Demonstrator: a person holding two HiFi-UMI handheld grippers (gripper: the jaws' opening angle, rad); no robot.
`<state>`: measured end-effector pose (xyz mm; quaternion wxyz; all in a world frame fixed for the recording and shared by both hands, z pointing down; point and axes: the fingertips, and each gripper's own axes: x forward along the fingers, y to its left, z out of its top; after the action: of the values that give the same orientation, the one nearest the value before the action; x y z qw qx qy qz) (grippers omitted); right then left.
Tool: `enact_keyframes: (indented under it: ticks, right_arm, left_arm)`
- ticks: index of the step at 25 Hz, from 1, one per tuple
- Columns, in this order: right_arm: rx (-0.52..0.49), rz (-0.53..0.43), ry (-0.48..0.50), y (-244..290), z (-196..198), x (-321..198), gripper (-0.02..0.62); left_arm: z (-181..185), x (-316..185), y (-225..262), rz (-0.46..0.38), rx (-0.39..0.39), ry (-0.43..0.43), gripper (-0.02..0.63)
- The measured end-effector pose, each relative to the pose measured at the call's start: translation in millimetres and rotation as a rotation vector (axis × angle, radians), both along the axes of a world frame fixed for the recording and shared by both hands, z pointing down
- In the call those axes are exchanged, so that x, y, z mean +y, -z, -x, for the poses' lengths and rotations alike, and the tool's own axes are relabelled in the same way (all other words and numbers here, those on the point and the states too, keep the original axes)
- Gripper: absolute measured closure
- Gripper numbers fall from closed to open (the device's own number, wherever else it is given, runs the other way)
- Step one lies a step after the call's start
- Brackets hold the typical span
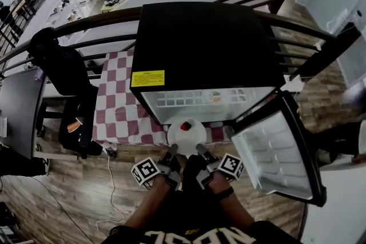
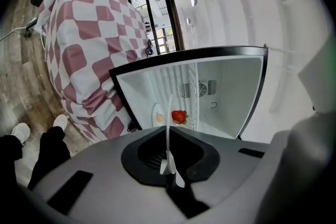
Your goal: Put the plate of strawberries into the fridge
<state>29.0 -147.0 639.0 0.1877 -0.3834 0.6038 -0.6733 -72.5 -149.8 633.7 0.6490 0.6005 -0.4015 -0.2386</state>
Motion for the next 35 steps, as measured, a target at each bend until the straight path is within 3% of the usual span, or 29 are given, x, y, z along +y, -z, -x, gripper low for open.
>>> enact_keyframes:
  ticks: [19,35]
  right_arm:
    - [0.084,0.062,0.002,-71.9,-6.3,-75.0,0.563]
    - [0.164,0.086,-0.026,-112.2,-10.5,-107.7,0.563]
  left_arm:
    - [-5.2,-75.3,-72.5,0.046,-0.149,0.0,0.572]
    - [-7.6,-105.8,-118.1,0.078,-0.159,0.022,0.571]
